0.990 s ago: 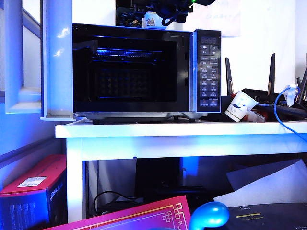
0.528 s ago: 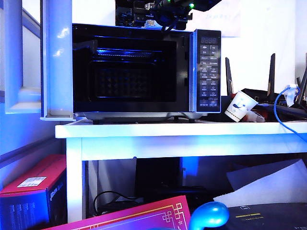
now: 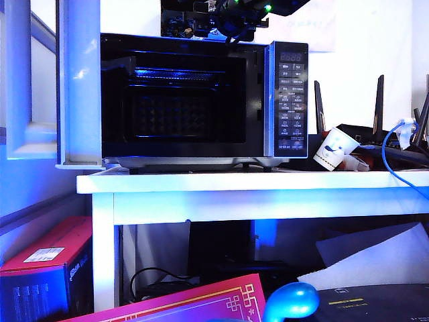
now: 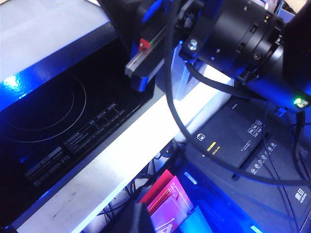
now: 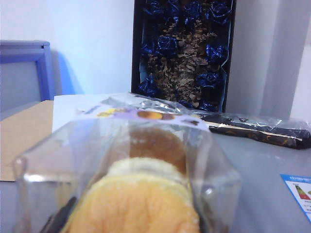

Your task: Open the microwave door, place the box of snacks from the top of the microwave inside, then close the microwave door.

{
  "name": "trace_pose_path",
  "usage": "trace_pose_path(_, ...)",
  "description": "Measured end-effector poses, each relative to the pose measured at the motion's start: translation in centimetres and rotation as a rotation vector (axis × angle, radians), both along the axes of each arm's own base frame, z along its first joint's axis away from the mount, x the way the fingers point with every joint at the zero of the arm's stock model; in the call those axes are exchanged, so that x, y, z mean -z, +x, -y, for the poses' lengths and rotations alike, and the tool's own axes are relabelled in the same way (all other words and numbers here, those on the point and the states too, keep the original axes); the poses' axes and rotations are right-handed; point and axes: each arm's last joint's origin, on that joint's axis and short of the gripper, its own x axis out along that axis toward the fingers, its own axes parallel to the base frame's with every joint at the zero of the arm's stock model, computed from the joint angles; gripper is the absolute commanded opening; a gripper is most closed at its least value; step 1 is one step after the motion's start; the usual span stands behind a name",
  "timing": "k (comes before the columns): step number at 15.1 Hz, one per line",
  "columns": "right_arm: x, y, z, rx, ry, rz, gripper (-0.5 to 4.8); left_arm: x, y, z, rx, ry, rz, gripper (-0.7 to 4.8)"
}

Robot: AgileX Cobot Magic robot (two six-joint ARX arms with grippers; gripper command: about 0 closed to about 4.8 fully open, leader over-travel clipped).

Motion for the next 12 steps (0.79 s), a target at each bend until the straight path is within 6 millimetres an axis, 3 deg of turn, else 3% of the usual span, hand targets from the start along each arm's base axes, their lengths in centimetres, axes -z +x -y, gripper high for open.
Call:
trace_pose_path(2, 0.00, 0.00, 0.00, 0.000, 0.000, 0.000, 2.89, 0.00, 0.00, 0.00, 0.000, 0.000, 0.000, -0.06)
trace_pose_path(3, 0.00, 0.00, 0.00, 0.000, 0.000, 0.000, 2.63, 0.00, 0.00, 0.00, 0.000, 0.000, 0.000, -0.06)
trace_pose_path(12, -0.48, -0.43, 0.22, 0.001, -0.045, -0.042, 2.60, 0.01, 0.00, 0.00, 0.000, 0.000, 0.000, -0.06)
